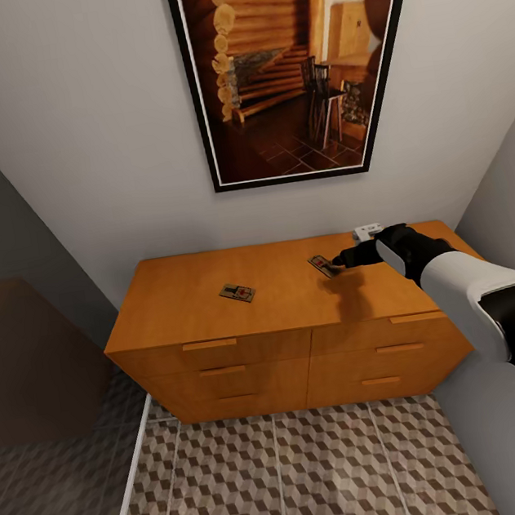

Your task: Take the four mousetraps from the cabinet in the bathroom and place them on the bathroom floor. Make sure all four end up on the same floor surface, and ensure that at least two of them are either under or directly next to the same bathroom sink.

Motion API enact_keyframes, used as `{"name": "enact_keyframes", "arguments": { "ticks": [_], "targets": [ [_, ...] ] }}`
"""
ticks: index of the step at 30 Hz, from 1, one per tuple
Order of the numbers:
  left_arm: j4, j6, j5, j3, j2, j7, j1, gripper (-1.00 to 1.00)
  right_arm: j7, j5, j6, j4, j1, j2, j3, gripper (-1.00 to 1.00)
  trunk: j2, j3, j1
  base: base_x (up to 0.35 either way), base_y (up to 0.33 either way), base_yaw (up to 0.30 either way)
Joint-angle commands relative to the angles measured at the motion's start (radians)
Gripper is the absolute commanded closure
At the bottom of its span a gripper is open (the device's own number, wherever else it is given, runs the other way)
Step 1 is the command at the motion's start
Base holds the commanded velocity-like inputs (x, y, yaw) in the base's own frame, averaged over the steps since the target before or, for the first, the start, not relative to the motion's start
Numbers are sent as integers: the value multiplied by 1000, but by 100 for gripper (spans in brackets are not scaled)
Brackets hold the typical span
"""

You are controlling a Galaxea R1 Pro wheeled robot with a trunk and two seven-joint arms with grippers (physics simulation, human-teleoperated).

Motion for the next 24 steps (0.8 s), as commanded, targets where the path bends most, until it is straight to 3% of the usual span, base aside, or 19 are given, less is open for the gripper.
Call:
{"name": "enact_keyframes", "arguments": {
  "ticks": [1, 24],
  "targets": [
    [4, -6, -1, -4, 0, 1, -2, -100, -3, -7, 5, -2, -1, -2, 8, -100, -2, -2, 1, 0, 0, 0],
    [4, -6, -1, -4, -1, 1, -2, -100, -80, 15, -14, -2, -1, -4, 9, -100, -2, -2, 1, 0, 0, 0]
  ]
}}
